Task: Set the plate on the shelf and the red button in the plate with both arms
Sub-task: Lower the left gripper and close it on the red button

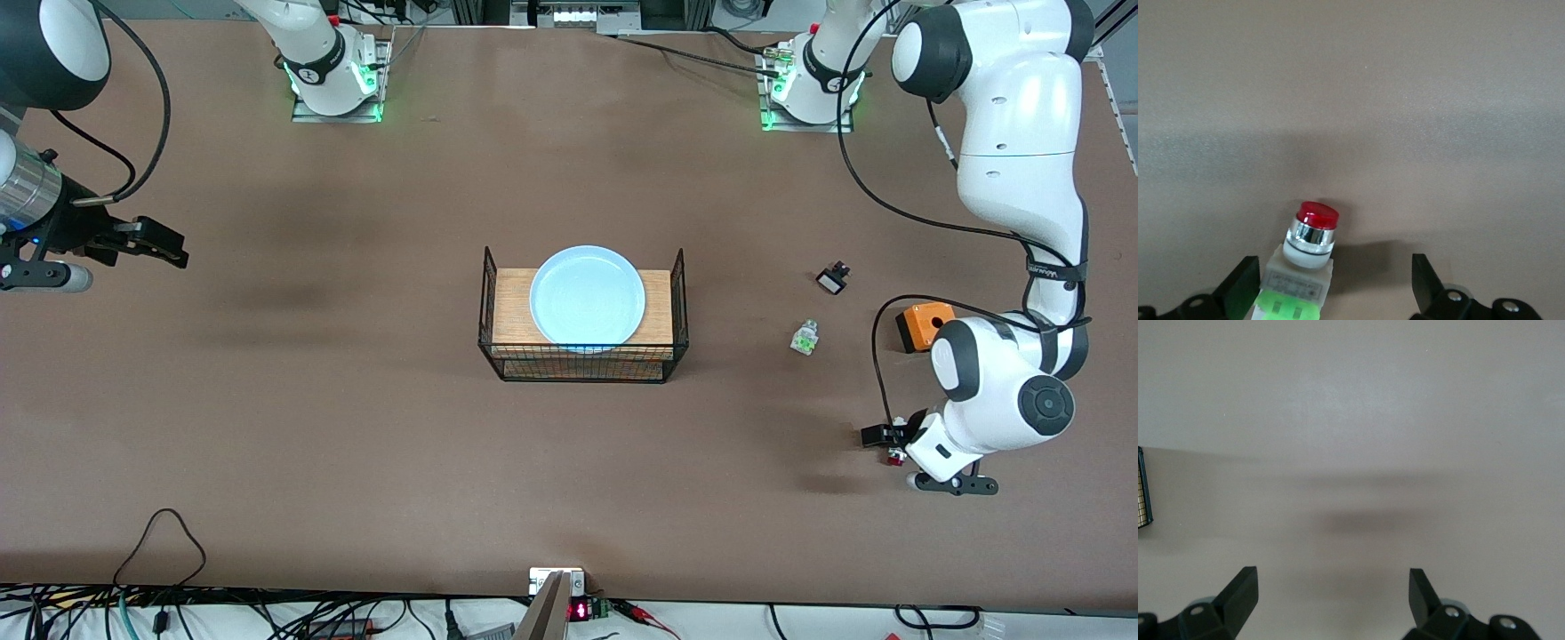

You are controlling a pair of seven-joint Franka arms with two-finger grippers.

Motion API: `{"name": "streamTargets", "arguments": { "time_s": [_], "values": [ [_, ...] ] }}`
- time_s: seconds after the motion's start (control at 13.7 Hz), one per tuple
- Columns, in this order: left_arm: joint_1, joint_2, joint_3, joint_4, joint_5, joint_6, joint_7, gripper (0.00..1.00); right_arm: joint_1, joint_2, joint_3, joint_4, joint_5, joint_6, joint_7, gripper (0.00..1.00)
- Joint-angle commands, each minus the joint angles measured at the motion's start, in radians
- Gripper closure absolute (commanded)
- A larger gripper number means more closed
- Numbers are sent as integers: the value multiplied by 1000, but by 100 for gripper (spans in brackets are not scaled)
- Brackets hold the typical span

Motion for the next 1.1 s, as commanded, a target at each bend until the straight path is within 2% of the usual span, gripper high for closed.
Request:
{"name": "streamTargets", "arguments": {
  "time_s": [0.0, 0.15, 0.66, 0.88, 1.02],
  "values": [
    [13, 15, 9, 13, -29, 41, 15, 0, -4, -1, 7, 13, 0, -14, 16, 0],
    [24, 15, 9, 13, -31, 54, 18, 2, -4, -1, 7, 13, 2, -14, 16, 0],
    [12, 14, 9, 12, -32, 52, -31, 32, -4, -1, 7, 13, 0, -16, 16, 0],
    [10, 14, 9, 7, -31, 42, -54, 58, -6, -1, 7, 11, 0, -16, 16, 0],
    [10, 12, 9, 5, -28, 34, -54, 68, -6, -1, 7, 11, 0, -16, 16, 0]
  ]
}}
